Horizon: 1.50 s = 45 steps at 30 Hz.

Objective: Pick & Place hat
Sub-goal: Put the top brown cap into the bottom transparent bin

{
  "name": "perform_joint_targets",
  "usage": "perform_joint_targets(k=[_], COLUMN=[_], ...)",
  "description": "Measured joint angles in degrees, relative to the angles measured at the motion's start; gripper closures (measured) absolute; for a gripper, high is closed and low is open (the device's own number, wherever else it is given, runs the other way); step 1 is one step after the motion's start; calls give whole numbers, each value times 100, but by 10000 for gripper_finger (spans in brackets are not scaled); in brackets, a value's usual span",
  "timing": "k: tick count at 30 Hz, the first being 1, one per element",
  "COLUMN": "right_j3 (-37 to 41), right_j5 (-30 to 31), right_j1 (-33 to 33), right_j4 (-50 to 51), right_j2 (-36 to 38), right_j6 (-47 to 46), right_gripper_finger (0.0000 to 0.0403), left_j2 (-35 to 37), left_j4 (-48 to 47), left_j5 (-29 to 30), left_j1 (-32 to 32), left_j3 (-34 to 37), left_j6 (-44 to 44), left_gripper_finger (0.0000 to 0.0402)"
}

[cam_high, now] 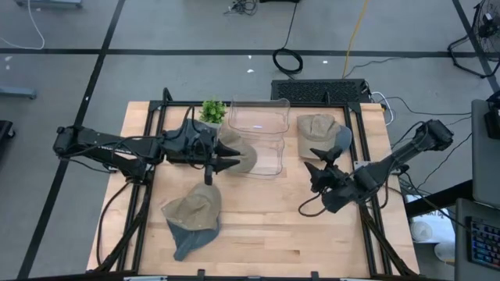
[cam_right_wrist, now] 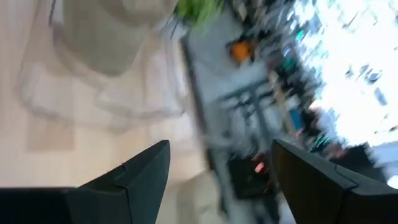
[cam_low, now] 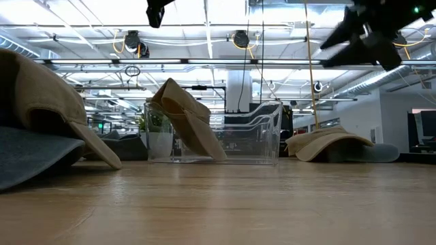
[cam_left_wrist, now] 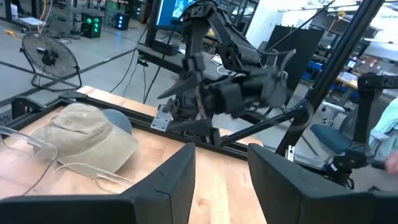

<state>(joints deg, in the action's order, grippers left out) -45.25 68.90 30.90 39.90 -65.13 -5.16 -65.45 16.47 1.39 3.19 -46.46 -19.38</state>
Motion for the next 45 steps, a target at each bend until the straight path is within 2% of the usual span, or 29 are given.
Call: perform_joint_targets(k=[5,8,13,23,35,45], right_j3=[6,3,2,2,2,2], right_j5=[-1003,-1103,-1747,-1971,-2115,-2091], right_j1=[-292,-444,-881,-1702,-2270,-2765], right_j4=[1277,1058,1216,1225,1224,1212], right_j2=[-417,-648,-1210,-1928,-2186,-2202], right_j6=[-1540,-1450,-1649,-1668,-1627,-1605], right_gripper_finger=[133,133,133,133,133,170], left_j2=[0,-2,-2,-4,-4,-4], left_j4=[-7,-2,-2,-2,-32,-35], left_j5=[-96,-110,-111,-115,-188,-192], left_j1=[-1,-1,-1,-1,1,1], left_j3=[0,0,0,0,0,0], left_j6=[-96,-108,-107,-43,-33,-71], left_gripper_finger=[245,245,245,245,245,245])
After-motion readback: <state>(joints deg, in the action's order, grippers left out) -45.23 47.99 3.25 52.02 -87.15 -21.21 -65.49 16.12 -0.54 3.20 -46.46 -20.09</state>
